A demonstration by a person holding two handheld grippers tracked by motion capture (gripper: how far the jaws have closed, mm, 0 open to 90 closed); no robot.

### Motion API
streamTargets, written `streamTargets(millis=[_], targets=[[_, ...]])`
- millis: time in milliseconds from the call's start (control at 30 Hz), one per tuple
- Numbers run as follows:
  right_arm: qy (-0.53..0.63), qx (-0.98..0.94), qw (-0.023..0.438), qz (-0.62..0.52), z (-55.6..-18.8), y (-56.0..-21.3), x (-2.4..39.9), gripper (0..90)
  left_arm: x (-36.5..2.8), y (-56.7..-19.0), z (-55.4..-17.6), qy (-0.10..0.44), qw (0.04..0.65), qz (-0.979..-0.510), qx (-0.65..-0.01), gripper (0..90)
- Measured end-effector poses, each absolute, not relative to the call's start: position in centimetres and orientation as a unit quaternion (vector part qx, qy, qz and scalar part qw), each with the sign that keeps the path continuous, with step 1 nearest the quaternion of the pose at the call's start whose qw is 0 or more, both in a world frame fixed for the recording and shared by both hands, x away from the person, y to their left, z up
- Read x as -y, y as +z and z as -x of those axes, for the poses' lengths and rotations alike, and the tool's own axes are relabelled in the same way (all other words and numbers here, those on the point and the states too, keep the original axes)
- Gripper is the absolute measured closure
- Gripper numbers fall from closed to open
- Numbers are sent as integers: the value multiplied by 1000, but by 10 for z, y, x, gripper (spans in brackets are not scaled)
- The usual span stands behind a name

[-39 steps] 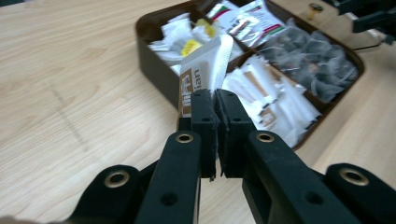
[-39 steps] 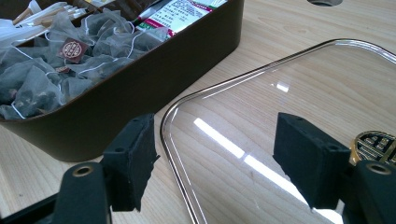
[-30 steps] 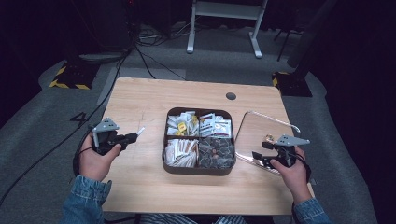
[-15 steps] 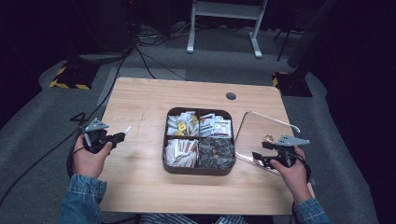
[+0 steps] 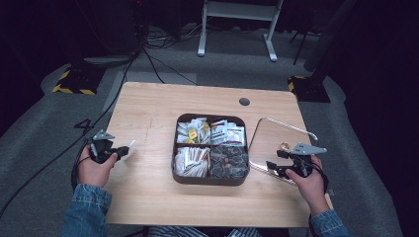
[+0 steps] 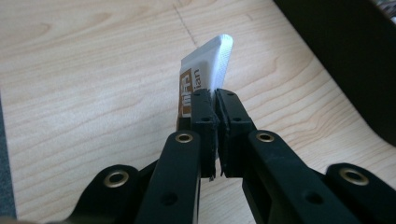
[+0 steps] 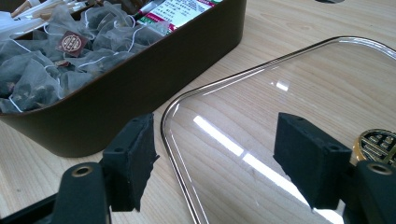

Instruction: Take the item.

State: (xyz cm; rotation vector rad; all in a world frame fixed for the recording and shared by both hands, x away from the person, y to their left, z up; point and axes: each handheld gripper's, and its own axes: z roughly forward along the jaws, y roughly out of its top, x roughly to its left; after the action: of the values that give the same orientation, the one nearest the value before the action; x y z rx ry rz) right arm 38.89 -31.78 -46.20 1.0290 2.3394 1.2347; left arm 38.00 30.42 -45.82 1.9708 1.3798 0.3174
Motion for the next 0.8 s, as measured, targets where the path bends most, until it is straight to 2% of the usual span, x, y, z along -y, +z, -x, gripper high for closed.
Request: streamTargets(millis=[500, 567, 667, 733, 800], targets=[[425, -819, 147, -357, -389, -464, 316, 300, -305, -470, -383, 107, 343, -767, -531, 849], [426, -818, 147, -356, -389, -464, 316, 300, -305, -471, -383, 107, 346, -765, -533, 780], [426, -818, 148, -356, -389, -464, 317, 299, -305, -473, -383, 106, 356, -756, -538, 556], [426, -818, 147, -357, -389, -464, 317, 298, -305, -472, -383, 112, 358, -754, -540, 472], [426, -819, 147, -356, -389, -464, 316, 298, -305, -470, -383, 114, 362, -752, -539, 428]])
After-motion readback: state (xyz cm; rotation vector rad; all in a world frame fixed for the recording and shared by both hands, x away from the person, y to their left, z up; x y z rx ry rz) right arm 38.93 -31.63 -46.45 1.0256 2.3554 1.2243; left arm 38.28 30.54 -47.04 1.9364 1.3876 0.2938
